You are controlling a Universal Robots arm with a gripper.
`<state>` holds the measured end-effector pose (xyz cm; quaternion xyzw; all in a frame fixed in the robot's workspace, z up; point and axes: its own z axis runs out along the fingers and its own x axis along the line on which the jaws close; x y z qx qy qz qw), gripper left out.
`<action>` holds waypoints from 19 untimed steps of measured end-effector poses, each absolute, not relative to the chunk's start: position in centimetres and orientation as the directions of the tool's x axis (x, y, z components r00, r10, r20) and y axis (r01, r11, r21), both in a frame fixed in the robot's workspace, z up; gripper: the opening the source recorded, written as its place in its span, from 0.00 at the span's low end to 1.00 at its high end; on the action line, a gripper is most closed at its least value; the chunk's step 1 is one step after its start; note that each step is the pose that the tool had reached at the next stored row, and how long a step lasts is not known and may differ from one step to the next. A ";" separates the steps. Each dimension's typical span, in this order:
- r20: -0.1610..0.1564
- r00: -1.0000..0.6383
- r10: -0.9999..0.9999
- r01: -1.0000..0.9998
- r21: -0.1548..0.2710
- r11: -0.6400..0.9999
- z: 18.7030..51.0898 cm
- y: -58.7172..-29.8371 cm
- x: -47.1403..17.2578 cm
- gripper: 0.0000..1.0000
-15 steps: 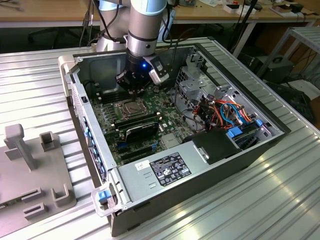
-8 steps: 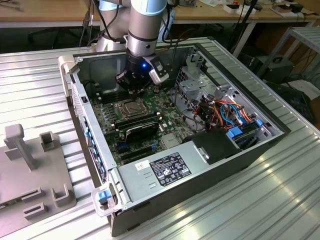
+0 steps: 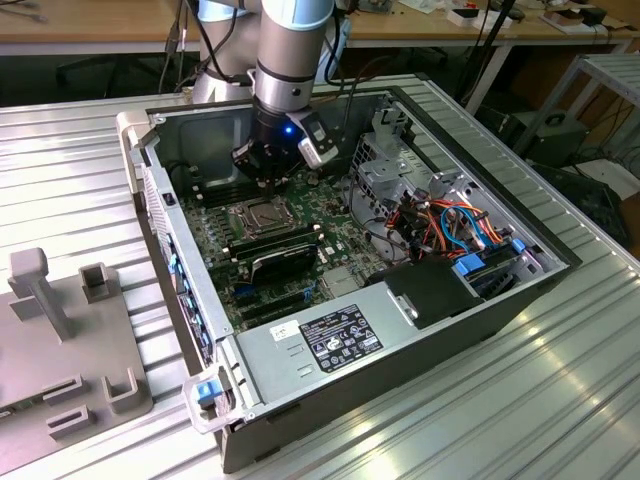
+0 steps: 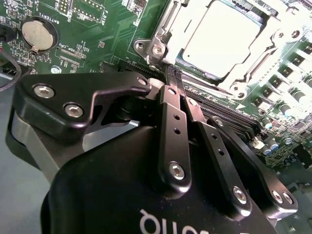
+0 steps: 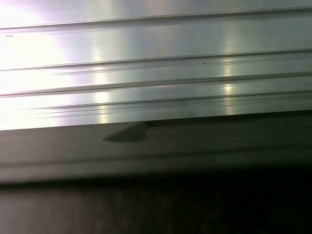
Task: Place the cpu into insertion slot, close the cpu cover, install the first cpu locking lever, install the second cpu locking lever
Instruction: 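Install the first cpu locking lever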
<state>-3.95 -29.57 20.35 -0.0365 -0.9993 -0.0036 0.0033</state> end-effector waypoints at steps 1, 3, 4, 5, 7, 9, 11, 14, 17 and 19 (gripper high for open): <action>0.007 -0.997 0.073 0.073 0.007 0.997 20.4 -29.6 -4.0 0.11; 0.007 -0.997 0.073 0.073 0.007 0.997 20.5 -29.6 -4.0 0.11; 0.007 -0.997 0.073 0.073 0.007 0.997 20.5 -29.6 -4.0 0.11; 0.007 -0.997 0.073 0.073 0.006 0.997 20.5 -29.6 -4.0 0.11; 0.007 -0.997 0.073 0.073 0.006 0.997 20.6 -29.6 -4.0 0.11; 0.007 -0.997 0.073 0.073 0.006 0.997 20.6 -29.6 -4.0 0.11; 0.007 -0.997 0.072 0.072 0.006 0.997 20.7 -29.6 -4.0 0.11; 0.007 -0.998 0.069 0.069 0.006 0.998 21.0 -29.7 -4.0 0.11; 0.007 -0.998 0.064 0.064 0.006 0.998 21.2 -29.8 -4.0 0.11; 0.007 -0.998 0.059 0.059 0.007 0.998 21.2 -30.0 -4.1 0.11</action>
